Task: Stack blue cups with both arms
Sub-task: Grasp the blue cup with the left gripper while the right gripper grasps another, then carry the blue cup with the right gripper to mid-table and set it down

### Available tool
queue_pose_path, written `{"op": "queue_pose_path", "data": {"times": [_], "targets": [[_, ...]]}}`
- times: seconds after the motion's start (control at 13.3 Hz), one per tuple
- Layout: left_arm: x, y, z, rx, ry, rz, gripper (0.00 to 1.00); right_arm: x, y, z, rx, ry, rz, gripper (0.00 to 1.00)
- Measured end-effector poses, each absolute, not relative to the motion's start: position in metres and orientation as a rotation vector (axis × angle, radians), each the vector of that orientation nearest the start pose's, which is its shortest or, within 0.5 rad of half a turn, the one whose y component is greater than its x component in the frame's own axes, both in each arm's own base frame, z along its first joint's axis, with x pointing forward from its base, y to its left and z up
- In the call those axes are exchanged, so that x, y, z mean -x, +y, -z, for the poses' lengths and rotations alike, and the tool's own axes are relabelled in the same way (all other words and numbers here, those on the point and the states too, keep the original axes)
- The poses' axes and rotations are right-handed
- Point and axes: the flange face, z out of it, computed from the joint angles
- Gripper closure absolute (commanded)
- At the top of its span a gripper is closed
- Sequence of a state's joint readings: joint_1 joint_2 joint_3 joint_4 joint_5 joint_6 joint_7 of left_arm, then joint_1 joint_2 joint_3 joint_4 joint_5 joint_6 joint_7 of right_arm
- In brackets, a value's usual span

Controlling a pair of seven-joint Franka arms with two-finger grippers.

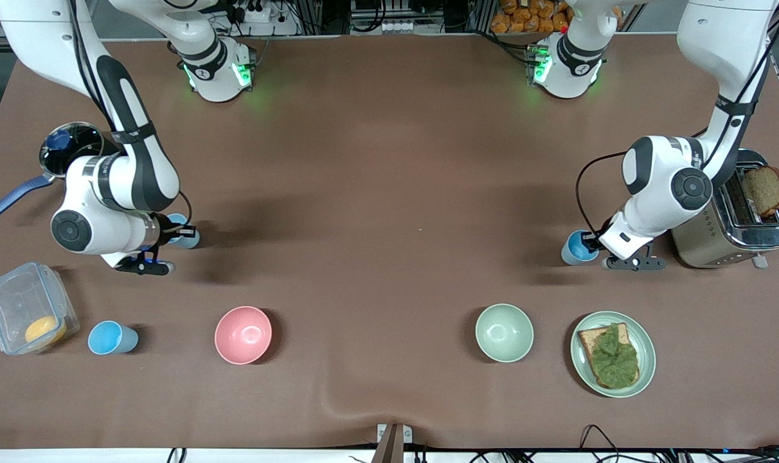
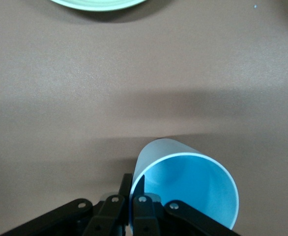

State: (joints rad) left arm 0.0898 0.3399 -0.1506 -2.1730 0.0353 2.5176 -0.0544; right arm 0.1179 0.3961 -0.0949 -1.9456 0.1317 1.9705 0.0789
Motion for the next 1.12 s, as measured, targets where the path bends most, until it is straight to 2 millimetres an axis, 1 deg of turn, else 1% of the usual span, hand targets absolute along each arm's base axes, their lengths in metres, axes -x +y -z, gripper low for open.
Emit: {"op": "queue_pose_path", "data": {"times": [0.15,0.22,0.3,0.45,0.6,0.75,0.82,0.9,0.97,1.12], "targets": [[-0.564,-0.035,-0.238,3.171,0.042,0.016,1.0,-0.583,0.054,-0.272,2.999,0.247,-0.573,1.0],[-0.566,-0.035,-0.239,3.171,0.042,0.023,1.0,-0.586,0.076,-0.279,2.99,0.286,-0.567,1.0],[-0.568,-0.035,-0.242,3.172,0.043,0.034,1.0,-0.586,0.103,-0.285,2.978,0.333,-0.56,1.0],[-0.574,-0.039,-0.249,3.172,0.052,0.049,1.0,-0.582,0.166,-0.294,2.938,0.442,-0.56,1.0],[-0.582,-0.044,-0.26,3.171,0.066,0.042,1.0,-0.575,0.231,-0.3,2.905,0.552,-0.568,1.0],[-0.591,-0.047,-0.274,3.169,0.073,0.016,1.0,-0.571,0.29,-0.297,2.894,0.65,-0.568,1.0],[-0.596,-0.049,-0.282,3.169,0.079,0.003,1.0,-0.57,0.315,-0.294,2.89,0.69,-0.567,1.0],[-0.6,-0.053,-0.29,3.169,0.087,-0.007,1.0,-0.568,0.335,-0.289,2.887,0.721,-0.569,1.0],[-0.605,-0.057,-0.3,3.169,0.099,-0.015,1.0,-0.567,0.349,-0.281,2.888,0.742,-0.571,1.0],[-0.614,-0.07,-0.32,3.167,0.131,-0.022,1.0,-0.566,0.365,-0.263,2.887,0.757,-0.547,1.0]]}}
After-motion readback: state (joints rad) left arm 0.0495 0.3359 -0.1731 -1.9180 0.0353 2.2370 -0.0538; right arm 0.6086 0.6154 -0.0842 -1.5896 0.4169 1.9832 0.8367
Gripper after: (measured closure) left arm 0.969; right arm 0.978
